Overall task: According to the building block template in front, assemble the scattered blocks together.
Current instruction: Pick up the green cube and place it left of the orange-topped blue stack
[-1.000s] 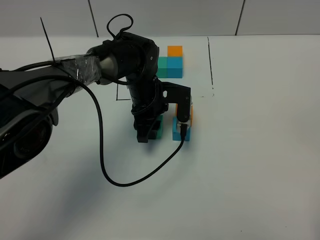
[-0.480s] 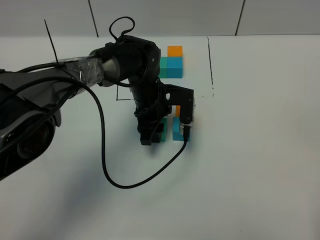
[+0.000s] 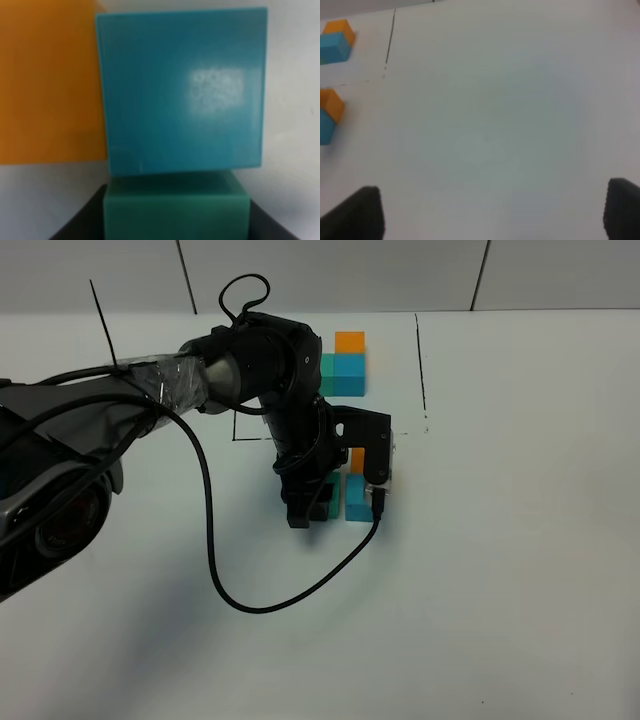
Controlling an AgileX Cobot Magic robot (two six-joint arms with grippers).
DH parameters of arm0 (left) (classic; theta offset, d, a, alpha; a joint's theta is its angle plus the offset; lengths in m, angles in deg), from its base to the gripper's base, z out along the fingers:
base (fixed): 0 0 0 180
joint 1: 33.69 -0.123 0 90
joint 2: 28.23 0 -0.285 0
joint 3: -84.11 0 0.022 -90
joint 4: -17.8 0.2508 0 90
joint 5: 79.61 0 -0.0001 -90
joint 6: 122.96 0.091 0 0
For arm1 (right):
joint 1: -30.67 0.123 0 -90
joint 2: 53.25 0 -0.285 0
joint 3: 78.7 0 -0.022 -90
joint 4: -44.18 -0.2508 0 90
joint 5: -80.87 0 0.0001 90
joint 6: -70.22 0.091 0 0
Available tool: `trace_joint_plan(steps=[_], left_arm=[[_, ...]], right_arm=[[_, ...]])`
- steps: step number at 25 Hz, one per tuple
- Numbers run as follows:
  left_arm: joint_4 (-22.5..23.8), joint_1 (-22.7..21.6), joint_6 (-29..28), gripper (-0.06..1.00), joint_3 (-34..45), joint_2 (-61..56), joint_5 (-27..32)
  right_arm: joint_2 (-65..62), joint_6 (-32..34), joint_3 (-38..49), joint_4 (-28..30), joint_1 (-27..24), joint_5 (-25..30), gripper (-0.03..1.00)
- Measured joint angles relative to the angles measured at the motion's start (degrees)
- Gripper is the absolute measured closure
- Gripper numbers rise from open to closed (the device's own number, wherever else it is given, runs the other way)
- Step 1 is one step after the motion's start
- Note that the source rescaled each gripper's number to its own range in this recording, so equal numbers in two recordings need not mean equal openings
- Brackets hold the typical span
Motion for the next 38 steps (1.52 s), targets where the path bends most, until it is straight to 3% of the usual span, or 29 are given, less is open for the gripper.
trace_joint_plan(steps=[38], left_arm=[[-2.4, 0.0, 0.0, 0.94, -0.1, 0.1, -0.3]], right_arm=[[0.0, 0.0, 0.0, 0.0, 0.0, 0.0, 0.19]])
